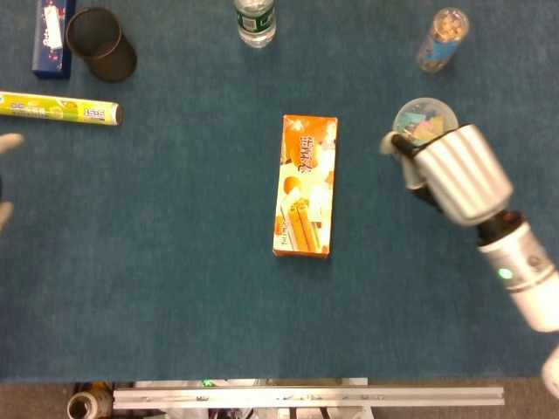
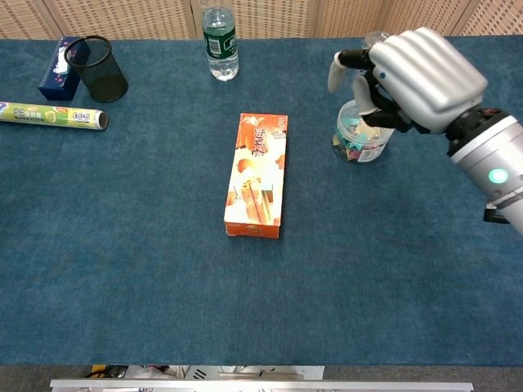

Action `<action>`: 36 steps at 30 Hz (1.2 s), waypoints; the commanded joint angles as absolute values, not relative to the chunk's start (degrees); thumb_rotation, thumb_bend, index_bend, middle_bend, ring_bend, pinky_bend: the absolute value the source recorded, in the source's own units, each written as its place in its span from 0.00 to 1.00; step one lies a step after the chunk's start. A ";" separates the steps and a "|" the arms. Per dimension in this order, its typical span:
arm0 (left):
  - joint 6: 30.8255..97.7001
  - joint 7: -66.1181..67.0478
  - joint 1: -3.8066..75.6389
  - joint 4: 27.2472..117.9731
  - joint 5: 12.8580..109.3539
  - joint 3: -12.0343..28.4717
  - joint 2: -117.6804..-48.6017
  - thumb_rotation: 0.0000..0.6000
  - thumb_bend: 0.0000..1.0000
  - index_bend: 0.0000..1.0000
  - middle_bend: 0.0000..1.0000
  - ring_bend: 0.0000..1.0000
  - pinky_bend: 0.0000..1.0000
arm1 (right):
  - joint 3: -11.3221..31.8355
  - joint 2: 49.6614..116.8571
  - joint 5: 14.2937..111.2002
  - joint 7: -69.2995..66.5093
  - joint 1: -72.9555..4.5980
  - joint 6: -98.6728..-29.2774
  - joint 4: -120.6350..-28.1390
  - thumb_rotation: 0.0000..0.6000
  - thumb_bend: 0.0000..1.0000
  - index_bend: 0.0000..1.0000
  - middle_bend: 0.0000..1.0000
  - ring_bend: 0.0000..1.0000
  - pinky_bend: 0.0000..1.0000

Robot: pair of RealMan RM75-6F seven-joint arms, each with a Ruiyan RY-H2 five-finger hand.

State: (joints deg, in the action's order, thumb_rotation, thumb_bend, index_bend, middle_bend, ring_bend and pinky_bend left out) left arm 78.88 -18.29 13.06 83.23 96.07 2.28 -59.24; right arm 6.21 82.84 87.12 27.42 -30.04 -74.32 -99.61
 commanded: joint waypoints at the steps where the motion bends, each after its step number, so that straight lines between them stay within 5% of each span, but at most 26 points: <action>1: 74.45 -22.74 18.03 82.37 100.62 1.01 -58.19 1.00 0.38 0.24 0.84 0.88 0.86 | 6.34 79.47 87.31 29.28 -28.56 -75.85 -101.76 1.00 0.75 0.46 0.89 0.96 1.00; 4: 71.56 -23.86 21.98 82.67 104.10 0.25 -57.62 1.00 0.52 0.27 0.97 0.97 0.94 | 7.03 77.33 86.95 30.56 -27.95 -76.61 -102.89 1.00 0.76 0.46 0.89 0.96 1.00; 8: 68.18 -22.35 26.82 83.67 107.26 0.02 -58.33 1.00 0.61 0.30 1.00 1.00 0.98 | 7.41 74.63 85.78 32.21 -26.92 -77.12 -105.23 1.00 0.76 0.46 0.89 0.96 1.00; 21: 60.47 -24.37 38.13 81.21 108.02 1.09 -67.13 1.00 0.67 0.30 1.00 1.00 0.97 | 4.94 72.23 84.86 30.24 -22.37 -79.48 -103.82 1.00 0.75 0.46 0.88 0.96 1.00; 36: 45.46 -15.13 49.31 80.85 101.93 2.17 -76.83 1.00 0.69 0.28 1.00 1.00 0.97 | 6.96 72.38 83.48 29.39 -21.62 -79.81 -101.28 1.00 0.76 0.46 0.88 0.96 1.00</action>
